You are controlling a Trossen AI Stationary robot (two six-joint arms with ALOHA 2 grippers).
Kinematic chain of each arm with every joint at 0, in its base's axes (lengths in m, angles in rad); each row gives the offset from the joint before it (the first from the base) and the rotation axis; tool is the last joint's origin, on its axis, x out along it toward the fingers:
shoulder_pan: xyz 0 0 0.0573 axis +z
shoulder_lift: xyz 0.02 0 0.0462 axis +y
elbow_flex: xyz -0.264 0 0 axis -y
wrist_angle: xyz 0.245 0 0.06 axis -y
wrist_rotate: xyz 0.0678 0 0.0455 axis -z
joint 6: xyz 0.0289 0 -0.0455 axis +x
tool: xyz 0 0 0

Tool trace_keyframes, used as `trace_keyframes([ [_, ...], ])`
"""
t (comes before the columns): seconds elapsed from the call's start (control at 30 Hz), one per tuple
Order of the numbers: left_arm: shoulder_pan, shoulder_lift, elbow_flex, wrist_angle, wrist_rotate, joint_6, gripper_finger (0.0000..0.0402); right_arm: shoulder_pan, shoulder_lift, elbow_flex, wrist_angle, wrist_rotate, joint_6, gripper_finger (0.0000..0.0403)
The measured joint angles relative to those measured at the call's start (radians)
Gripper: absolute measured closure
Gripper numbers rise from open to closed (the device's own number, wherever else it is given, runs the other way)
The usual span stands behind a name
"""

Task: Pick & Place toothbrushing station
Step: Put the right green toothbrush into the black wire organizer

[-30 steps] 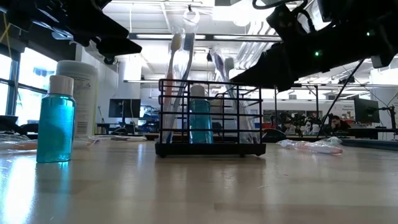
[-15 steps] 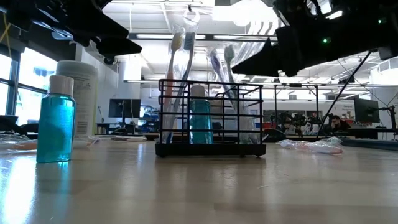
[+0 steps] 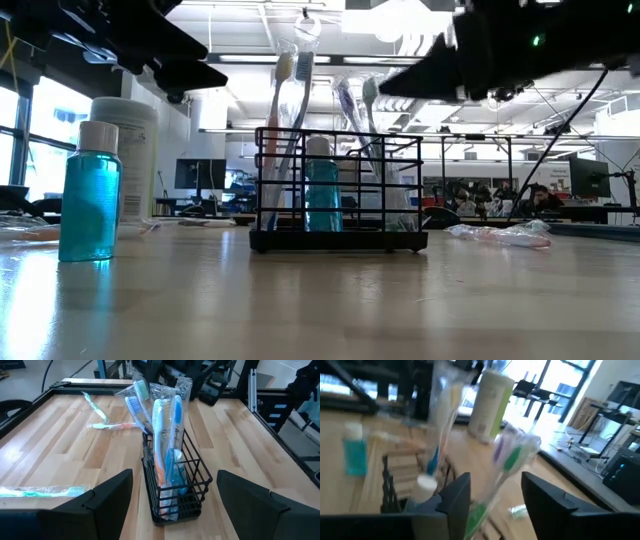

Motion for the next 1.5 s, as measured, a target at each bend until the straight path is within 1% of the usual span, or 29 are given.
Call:
trace_keyframes([
  [0.1, 0.0, 0.0, 0.0, 0.0, 0.0, -0.005, 0.0114, 0.026, -0.053, 0.0, -0.024, 0.055, -0.005, 0.0217],
  [0.17, 0.0, 0.0, 0.0, 0.0, 0.0, -0.005, 0.0114, 0.049, -0.095, 0.0, -0.041, 0.117, -0.031, 0.021],
  [0.23, 0.0, 0.0, 0.0, 0.0, 0.0, -0.005, 0.0114, 0.071, -0.139, 0.0, -0.091, 0.199, -0.05, 0.0205],
  [0.3, 0.0, 0.0, 0.0, -0.001, 0.0, -0.005, 0.0114, 0.094, -0.186, 0.0, -0.157, 0.309, -0.05, 0.0202],
  [0.37, 0.0, 0.0, 0.0, -0.002, 0.0, -0.005, 0.0114, 0.114, -0.24, 0.0, -0.219, 0.439, 0.015, 0.0202],
  [0.43, 0.0, 0.0, 0.0, -0.005, 0.0, -0.007, 0.0114, 0.139, -0.297, 0.0, -0.258, 0.555, 0.119, 0.0203],
  [0.5, 0.0, 0.0, 0.0, -0.009, 0.001, -0.009, 0.0114, 0.159, -0.36, 0.0, -0.3, 0.607, 0.178, 0.0207],
  [0.63, 0.0, 0.0, 0.0, -0.009, 0.001, -0.009, 0.0114, 0.188, -0.455, 0.0, -0.316, 0.637, 0.159, 0.0215],
  [0.9, 0.0, 0.0, 0.0, -0.009, 0.006, -0.009, 0.0114, 0.192, -0.614, 0.0, -0.261, 0.709, -0.093, 0.0216],
  [1.13, 0.0, 0.0, 0.0, -0.009, 0.006, -0.01, 0.0114, 0.175, -0.725, 0.0, -0.222, 0.714, -0.336, 0.0216],
  [1.37, 0.0, 0.0, 0.0, -0.009, 0.005, -0.009, 0.0114, 0.12, -0.752, 0.0, -0.225, 0.714, -0.37, 0.0216],
  [1.5, 0.0, 0.0, 0.0, -0.009, 0.005, -0.009, 0.0114, 0.125, -0.744, 0.0, -0.267, 0.694, -0.373, 0.0222],
])
